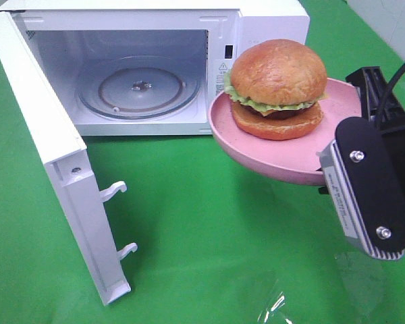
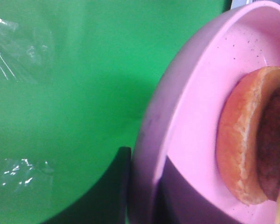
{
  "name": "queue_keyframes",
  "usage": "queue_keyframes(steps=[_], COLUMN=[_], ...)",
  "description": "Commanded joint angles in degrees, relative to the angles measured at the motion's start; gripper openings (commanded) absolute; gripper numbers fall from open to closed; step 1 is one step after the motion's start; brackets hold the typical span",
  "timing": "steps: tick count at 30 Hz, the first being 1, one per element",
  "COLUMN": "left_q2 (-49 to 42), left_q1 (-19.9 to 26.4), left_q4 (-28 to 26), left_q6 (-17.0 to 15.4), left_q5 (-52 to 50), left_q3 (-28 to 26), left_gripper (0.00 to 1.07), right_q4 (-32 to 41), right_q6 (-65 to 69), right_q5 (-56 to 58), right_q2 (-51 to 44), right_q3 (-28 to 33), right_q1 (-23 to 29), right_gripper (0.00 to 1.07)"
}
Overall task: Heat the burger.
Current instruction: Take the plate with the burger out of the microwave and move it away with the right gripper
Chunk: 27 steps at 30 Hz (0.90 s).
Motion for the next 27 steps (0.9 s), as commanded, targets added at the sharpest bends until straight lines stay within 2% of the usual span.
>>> queue_keyframes(steps=[1, 14, 16, 18, 27], left_q2=[-0.9, -0.9, -0.9, -0.9, -0.9], left_q1=[-0.1, -0.1, -0.1, -0.1, -0.1], left_q4=[-0.2, -0.2, -0.2, -0.2, -0.2], left_q6=[-0.3, -0.3, -0.3, -0.3, -0.3], left_q5=[-0.3, -0.3, -0.3, -0.3, -0.3], left_q3=[0.1, 0.1, 0.1, 0.1, 0.1], left_gripper=[0.99, 0.99, 0.99, 0.99, 0.99], right_q4=[-4.2, -15.0, -20.3, -22.3, -26.1], right_q6=[4.7, 26.7, 36.0, 40.2, 49.7], right_q5=[-0.2, 8.8, 10.7, 11.6, 15.4], right_q2=[-2.5, -4.1, -4.1, -4.1, -4.1], right_q3=[-0.5, -0.5, -0.5, -0.5, -0.5], right_q1=[-0.4, -0.4, -0.4, -0.4, -0.4], right_gripper=[0.00, 0.00, 0.00, 0.00, 0.00])
